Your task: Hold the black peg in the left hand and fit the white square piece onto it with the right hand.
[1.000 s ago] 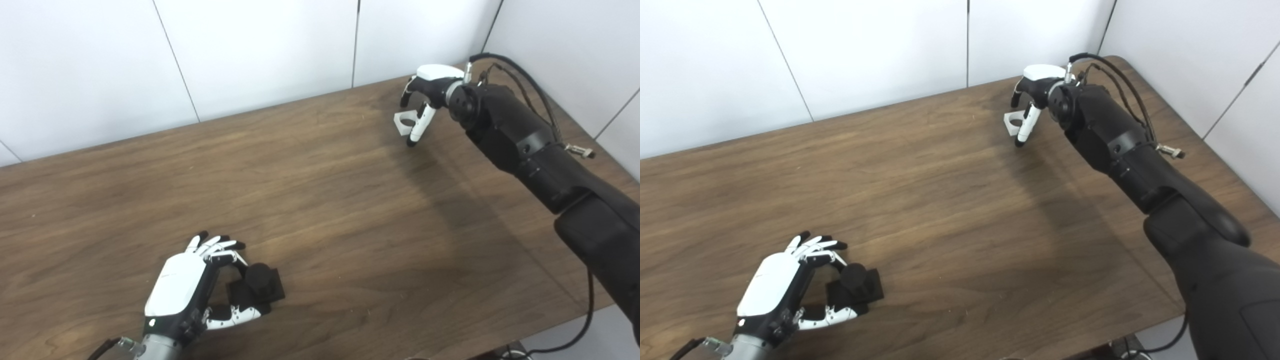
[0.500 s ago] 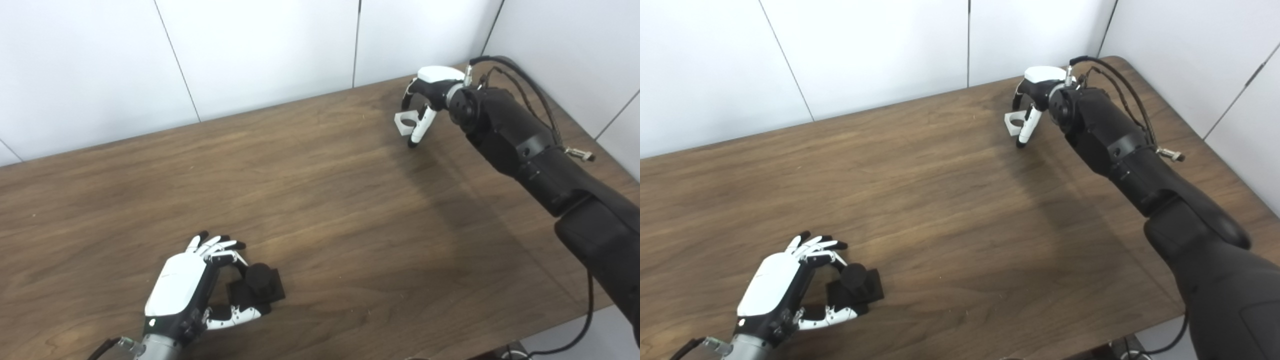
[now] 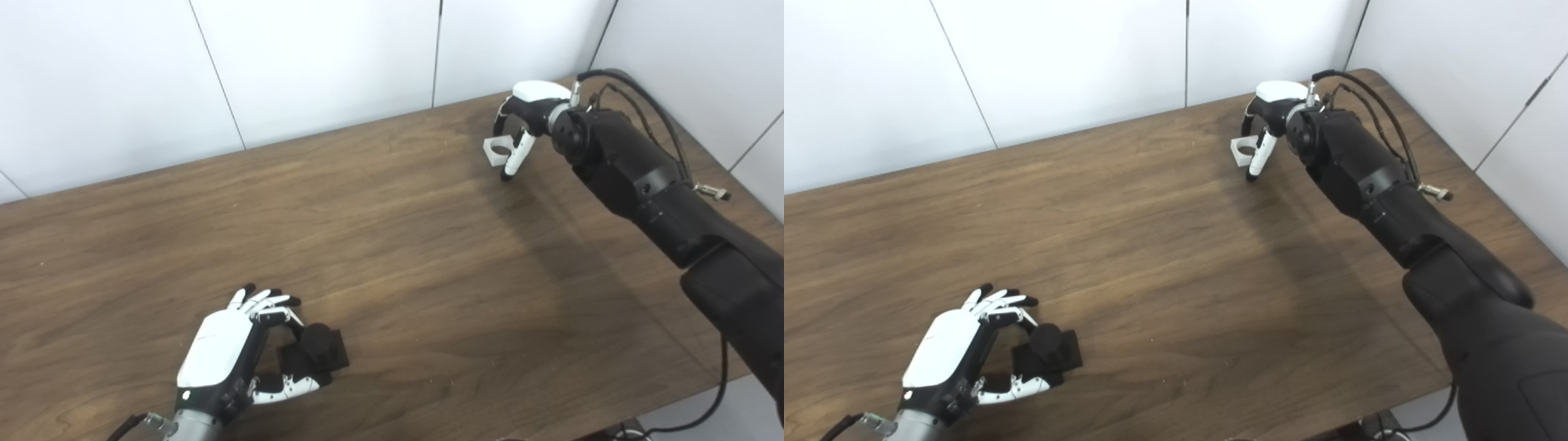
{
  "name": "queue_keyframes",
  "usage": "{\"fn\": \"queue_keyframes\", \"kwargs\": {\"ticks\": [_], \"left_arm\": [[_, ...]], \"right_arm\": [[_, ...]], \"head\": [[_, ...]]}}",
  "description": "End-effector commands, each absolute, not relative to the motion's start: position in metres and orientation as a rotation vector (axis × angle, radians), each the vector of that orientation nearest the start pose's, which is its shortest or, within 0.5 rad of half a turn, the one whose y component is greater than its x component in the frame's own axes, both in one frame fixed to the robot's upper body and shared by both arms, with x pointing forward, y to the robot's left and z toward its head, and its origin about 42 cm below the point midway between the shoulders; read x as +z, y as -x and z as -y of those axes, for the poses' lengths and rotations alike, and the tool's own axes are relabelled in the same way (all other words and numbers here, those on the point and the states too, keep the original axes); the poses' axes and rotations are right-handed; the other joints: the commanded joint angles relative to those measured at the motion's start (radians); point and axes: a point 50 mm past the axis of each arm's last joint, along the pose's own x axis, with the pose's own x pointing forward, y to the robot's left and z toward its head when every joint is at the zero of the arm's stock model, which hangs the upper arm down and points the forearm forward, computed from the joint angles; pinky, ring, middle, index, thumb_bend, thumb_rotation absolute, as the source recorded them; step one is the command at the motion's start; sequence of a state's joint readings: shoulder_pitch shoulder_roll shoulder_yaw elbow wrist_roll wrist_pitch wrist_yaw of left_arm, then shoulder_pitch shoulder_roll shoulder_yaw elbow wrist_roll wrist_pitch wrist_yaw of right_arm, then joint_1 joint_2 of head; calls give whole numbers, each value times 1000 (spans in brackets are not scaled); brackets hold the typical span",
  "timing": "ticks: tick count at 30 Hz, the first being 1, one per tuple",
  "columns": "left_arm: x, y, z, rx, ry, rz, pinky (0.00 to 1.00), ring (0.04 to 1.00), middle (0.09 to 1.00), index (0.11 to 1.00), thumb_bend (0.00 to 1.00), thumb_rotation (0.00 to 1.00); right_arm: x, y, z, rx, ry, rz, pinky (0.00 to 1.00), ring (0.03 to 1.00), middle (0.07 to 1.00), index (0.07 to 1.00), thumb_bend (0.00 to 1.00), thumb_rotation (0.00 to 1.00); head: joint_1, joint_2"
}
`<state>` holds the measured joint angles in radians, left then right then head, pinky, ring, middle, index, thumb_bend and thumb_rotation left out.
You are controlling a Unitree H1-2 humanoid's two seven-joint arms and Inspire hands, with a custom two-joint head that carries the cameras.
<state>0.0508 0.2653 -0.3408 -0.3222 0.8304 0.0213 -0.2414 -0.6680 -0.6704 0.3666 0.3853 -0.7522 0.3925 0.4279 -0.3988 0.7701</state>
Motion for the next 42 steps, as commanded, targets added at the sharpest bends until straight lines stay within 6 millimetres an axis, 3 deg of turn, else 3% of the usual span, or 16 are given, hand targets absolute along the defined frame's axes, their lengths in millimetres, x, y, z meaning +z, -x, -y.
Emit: {"fn": "queue_keyframes", "kwargs": {"ticks": [1, 7, 8, 9, 11, 31, 42], "left_arm": [[142, -239, -191, -475, -1088, 208, 994, 874, 784, 486, 518, 46], [143, -239, -191, -471, -1093, 218, 991, 871, 781, 486, 518, 46], [143, -239, -191, -470, -1094, 219, 991, 871, 781, 486, 518, 46], [143, -239, -191, -469, -1093, 219, 990, 871, 781, 486, 518, 46], [143, -238, -191, -467, -1089, 218, 992, 874, 782, 486, 518, 46], [142, -239, -190, -465, -1087, 233, 987, 873, 779, 486, 518, 46], [139, -238, -184, -472, -1092, 204, 996, 884, 788, 486, 518, 46]], "right_arm": [[267, -469, 380, 49, 1501, -343, 1000, 1000, 943, 673, 944, 176], [264, -468, 381, 57, 1510, -336, 1000, 1000, 907, 604, 875, 158], [264, -467, 381, 52, 1505, -334, 1000, 996, 887, 548, 705, 148], [264, -467, 381, 47, 1496, -335, 1000, 986, 862, 518, 617, 141], [264, -466, 380, 44, 1488, -339, 987, 964, 815, 492, 544, 133], [253, -460, 381, 75, 1533, -343, 978, 959, 805, 484, 525, 132], [287, -448, 341, 211, 1586, -153, 1000, 972, 813, 484, 525, 130]], "head": [[0, 1], [0, 3], [0, 3], [0, 3], [0, 3], [10, 2], [79, 4]]}}
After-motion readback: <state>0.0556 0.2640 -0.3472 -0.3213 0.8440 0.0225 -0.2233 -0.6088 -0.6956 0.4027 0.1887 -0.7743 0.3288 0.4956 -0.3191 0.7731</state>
